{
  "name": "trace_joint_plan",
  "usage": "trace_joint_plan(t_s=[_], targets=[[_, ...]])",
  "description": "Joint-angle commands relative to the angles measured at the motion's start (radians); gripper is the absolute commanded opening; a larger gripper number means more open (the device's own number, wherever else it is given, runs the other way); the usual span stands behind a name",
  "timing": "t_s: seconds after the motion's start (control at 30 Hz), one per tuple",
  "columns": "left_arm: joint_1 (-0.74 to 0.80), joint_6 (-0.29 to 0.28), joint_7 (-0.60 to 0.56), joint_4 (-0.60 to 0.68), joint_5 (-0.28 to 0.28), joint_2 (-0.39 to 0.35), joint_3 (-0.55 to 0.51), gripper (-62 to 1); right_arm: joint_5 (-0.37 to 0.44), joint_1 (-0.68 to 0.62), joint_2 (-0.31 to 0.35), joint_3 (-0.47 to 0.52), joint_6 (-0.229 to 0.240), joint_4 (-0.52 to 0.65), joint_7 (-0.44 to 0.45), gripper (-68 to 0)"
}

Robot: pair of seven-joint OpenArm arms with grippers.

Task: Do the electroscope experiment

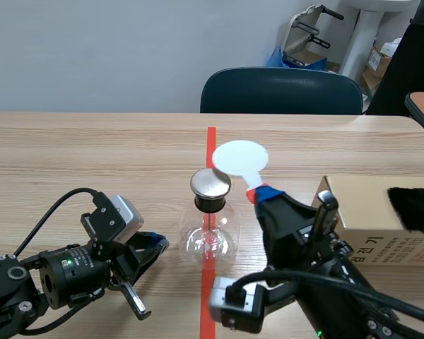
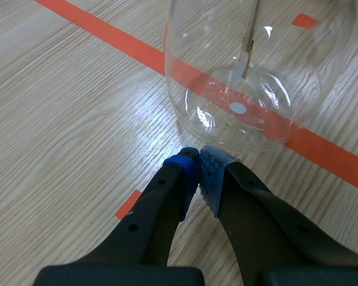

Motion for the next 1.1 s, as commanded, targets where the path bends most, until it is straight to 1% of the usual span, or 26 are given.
trace_joint_plan(t_s=[0.0,0.13,0.27,0.47,0.7,0.87,1.07], targets=[[-0.011,0.002,-0.018,0.021,-0.009,0.0,-0.001,-56.8,-0.001,0.003,0.005,0.005,-0.016,0.011,-0.047,-66.9],[-0.011,0.002,-0.018,0.021,-0.009,0.0,-0.001,-56.8,-0.001,-0.008,0.005,0.005,-0.024,0.011,-0.186,-66.9],[-0.011,0.002,-0.018,0.021,-0.009,0.0,-0.001,-56.8,-0.001,-0.01,0.005,0.005,-0.069,0.011,-0.291,-66.9],[-0.011,0.002,-0.018,0.021,-0.009,0.0,-0.001,-56.8,-0.001,-0.01,0.005,0.005,-0.071,0.011,-0.345,-66.9],[-0.011,0.002,-0.018,0.021,-0.009,0.0,-0.001,-56.8,-0.001,-0.013,0.005,0.005,-0.063,0.011,-0.335,-66.9],[-0.011,0.002,-0.018,0.021,-0.009,0.0,-0.001,-56.8,-0.001,-0.013,0.005,0.005,-0.063,0.011,-0.266,-66.9],[-0.011,0.002,-0.018,0.021,-0.009,0.0,-0.001,-56.8,-0.001,-0.013,0.005,0.005,-0.063,0.011,-0.148,-66.9]])
